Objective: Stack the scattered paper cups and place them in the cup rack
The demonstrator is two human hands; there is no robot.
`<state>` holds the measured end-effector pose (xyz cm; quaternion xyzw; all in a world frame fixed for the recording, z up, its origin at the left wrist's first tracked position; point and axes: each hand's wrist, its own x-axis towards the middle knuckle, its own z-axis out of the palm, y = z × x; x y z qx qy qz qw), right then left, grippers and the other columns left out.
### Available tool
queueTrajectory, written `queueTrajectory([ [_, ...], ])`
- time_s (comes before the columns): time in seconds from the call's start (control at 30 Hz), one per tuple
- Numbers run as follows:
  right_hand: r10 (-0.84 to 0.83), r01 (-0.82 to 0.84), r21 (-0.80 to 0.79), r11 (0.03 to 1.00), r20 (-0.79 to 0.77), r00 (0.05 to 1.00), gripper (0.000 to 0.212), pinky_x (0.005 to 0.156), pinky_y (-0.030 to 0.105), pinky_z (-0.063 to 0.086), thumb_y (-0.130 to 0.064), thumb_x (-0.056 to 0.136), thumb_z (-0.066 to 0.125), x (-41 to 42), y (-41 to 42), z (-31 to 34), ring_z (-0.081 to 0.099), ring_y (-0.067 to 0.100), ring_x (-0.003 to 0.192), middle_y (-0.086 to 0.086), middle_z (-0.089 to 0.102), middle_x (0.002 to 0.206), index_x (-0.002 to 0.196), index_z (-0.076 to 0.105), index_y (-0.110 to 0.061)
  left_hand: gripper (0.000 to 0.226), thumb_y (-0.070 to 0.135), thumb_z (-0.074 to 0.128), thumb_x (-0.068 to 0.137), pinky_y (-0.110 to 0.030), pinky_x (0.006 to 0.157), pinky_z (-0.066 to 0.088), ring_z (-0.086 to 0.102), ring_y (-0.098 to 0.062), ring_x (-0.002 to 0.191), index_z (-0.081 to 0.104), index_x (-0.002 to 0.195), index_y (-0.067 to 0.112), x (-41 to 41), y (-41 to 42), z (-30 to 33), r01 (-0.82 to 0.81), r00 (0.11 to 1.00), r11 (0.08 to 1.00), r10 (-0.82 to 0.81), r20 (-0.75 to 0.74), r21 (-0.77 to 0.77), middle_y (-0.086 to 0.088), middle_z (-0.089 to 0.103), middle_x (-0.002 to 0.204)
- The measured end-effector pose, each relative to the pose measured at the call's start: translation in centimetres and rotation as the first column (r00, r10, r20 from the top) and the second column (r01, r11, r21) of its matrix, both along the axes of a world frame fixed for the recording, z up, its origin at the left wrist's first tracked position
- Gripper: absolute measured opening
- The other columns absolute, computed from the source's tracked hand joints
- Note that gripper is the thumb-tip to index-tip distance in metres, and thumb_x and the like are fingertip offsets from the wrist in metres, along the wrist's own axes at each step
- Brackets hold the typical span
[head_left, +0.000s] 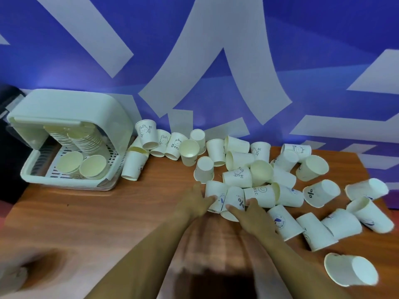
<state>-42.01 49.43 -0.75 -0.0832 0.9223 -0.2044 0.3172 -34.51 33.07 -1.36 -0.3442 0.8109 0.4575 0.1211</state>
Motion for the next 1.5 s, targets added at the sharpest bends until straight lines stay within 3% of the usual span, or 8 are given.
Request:
queueTrajectory([
  [0.2, -0.067, 0.077, -0.078, 0.994, 0.116, 0.991, 0.064, 0.077, 0.031, 0.038, -0.057, 0.077, 0.064, -0.9, 0.1, -1.1, 0.056, 0.022, 0.100, 0.004, 0.058, 0.113, 0.117, 0.040, -0.013, 0.066, 0.050, 0.063, 0.079, -0.044, 0.097, 0.046, 0.053, -0.024, 0.115, 0.037, 0.129, 0.016, -1.5, 1.2, -2.4, -0.143, 0.989, 0.986, 0.145, -0.012, 0.089, -0.006, 0.052, 0.130],
  [0.43, -0.050, 0.069, -0.108, 0.992, 0.166, 0.985, 0.058, 0.077, 0.033, 0.043, -0.053, 0.077, 0.064, -1.6, 0.5, -2.1, 0.056, 0.020, 0.094, 0.002, 0.057, 0.106, 0.115, 0.038, -0.016, 0.064, 0.041, 0.064, 0.084, -0.040, 0.093, 0.048, 0.053, -0.022, 0.111, 0.031, 0.134, 0.017, -2.9, 1.9, -3.8, -0.171, 0.984, 0.982, 0.175, -0.035, 0.085, -0.003, 0.051, 0.127],
  [0.7, -0.007, 0.027, -0.121, 0.992, 0.164, 0.986, 0.050, 0.057, 0.018, 0.035, -0.042, 0.075, 0.069, -1.4, 1.3, -1.2, 0.053, 0.011, 0.084, 0.000, 0.055, 0.108, 0.114, 0.045, -0.022, 0.083, 0.029, 0.074, 0.073, -0.032, 0.081, 0.045, 0.051, -0.023, 0.108, 0.023, 0.137, 0.019, -0.5, 0.0, -3.0, -0.103, 0.994, 0.993, 0.104, -0.017, 0.060, -0.006, 0.048, 0.123],
  [0.9, 0.058, -0.043, -0.157, 0.987, 0.097, 0.994, 0.062, 0.087, 0.030, 0.042, -0.040, 0.072, 0.070, -0.1, 0.5, 0.3, 0.049, 0.019, 0.106, 0.003, 0.047, 0.122, 0.126, 0.044, -0.025, 0.061, 0.029, 0.078, 0.069, -0.025, 0.069, 0.037, 0.042, -0.018, 0.094, 0.038, 0.112, 0.014, 3.2, -1.8, 0.1, -0.063, 0.998, 0.993, 0.062, -0.018, -0.101, -0.003, 0.038, 0.111],
  [1.0, 0.093, -0.085, -0.201, 0.976, 0.032, 0.995, 0.068, 0.088, 0.026, 0.038, -0.035, 0.074, 0.073, 1.3, -1.0, 1.4, 0.045, 0.014, 0.103, 0.004, 0.042, 0.124, 0.132, 0.040, -0.022, 0.059, 0.023, 0.083, 0.062, -0.021, 0.060, 0.037, 0.046, -0.017, 0.094, 0.038, 0.099, 0.018, 5.5, -3.1, 1.1, -0.115, 0.988, 0.990, 0.105, -0.117, -0.077, 0.000, 0.043, 0.106],
  [1.2, 0.141, -0.164, -0.312, 0.936, -0.097, 0.985, 0.065, 0.078, 0.026, 0.041, -0.039, 0.064, 0.084, 5.0, -5.5, 2.5, 0.054, 0.013, 0.100, -0.001, 0.057, 0.114, 0.117, 0.052, -0.018, 0.083, 0.034, 0.084, 0.063, -0.026, 0.082, 0.039, 0.043, -0.014, 0.103, 0.036, 0.129, 0.022, 10.2, -6.3, 3.1, -0.044, 0.986, 0.993, 0.026, -0.168, -0.105, 0.000, 0.039, 0.120],
  [1.33, 0.128, -0.165, -0.324, 0.932, -0.131, 0.983, 0.081, 0.085, 0.028, 0.042, -0.036, 0.061, 0.085, 8.2, -9.5, 3.3, 0.051, 0.016, 0.108, 0.001, 0.050, 0.121, 0.128, 0.045, -0.015, 0.071, 0.033, 0.078, 0.069, -0.028, 0.085, 0.042, 0.045, -0.018, 0.104, 0.038, 0.127, 0.024, 13.7, -9.4, 4.4, -0.005, 0.986, 0.988, -0.021, -0.165, -0.153, -0.001, 0.036, 0.119],
  [1.5, 0.169, -0.222, -0.349, 0.910, -0.176, 0.970, 0.070, 0.087, 0.025, 0.039, -0.035, 0.066, 0.081, 11.8, -14.6, 4.6, 0.049, 0.014, 0.109, 0.000, 0.050, 0.122, 0.126, 0.049, -0.018, 0.069, 0.035, 0.074, 0.070, -0.029, 0.086, 0.042, 0.047, -0.018, 0.106, 0.036, 0.127, 0.027, 17.4, -13.7, 5.4, -0.019, 0.987, 0.989, -0.005, -0.162, -0.145, 0.001, 0.034, 0.117],
])
